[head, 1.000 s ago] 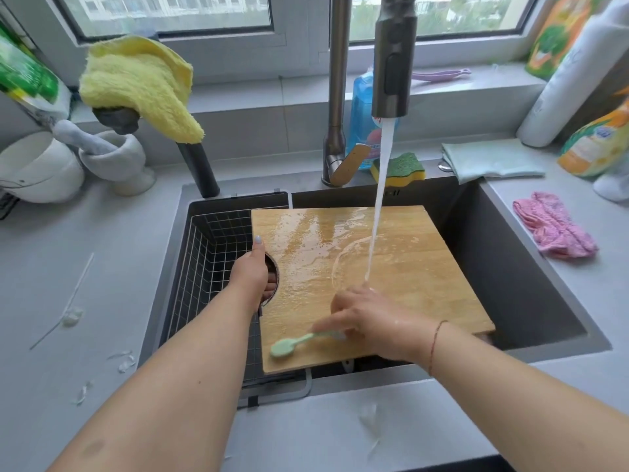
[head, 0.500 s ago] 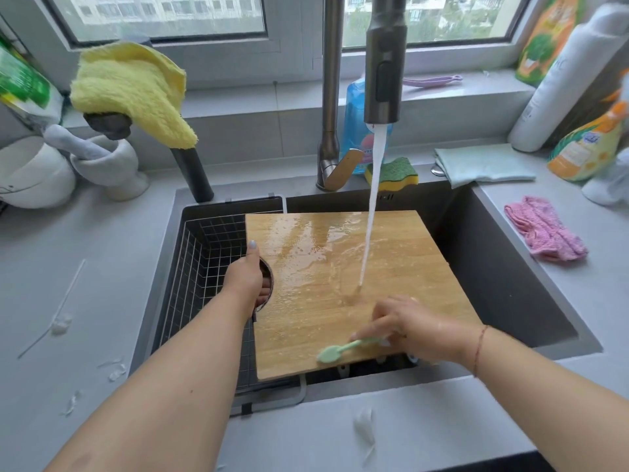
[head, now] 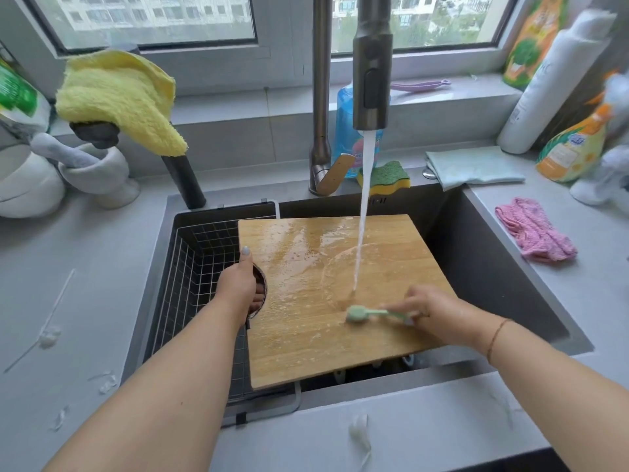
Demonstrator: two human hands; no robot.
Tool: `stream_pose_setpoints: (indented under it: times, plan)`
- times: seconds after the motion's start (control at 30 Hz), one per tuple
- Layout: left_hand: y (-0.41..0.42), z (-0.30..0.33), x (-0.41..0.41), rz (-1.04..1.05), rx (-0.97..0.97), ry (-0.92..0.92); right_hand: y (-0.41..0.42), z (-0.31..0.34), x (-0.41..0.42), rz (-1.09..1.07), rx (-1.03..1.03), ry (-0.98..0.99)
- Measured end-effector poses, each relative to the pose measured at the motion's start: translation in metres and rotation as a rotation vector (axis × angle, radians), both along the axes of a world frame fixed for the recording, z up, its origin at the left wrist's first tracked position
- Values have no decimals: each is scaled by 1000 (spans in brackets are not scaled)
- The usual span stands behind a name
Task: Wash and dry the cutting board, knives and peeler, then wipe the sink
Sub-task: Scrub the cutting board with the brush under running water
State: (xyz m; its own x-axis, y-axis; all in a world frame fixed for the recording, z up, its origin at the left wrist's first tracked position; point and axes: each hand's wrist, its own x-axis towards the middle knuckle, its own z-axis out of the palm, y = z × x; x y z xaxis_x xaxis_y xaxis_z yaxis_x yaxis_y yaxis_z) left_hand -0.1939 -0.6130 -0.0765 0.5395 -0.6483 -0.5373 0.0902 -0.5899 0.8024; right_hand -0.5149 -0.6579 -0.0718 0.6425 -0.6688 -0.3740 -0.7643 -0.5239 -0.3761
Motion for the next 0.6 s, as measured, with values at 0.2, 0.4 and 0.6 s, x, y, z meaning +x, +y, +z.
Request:
stream_pose_setpoints:
  times: [0.2,0.4,0.6]
  plan:
    - [1,4,-3,-14,6,-16,36,-2,62,52,-117,-171]
    - [0,-2,-1,10,33,-21,22,0,61,-56,-296,-66]
    - [-2,-5,1,11,27,2,36,4,61,-464,-132,-31]
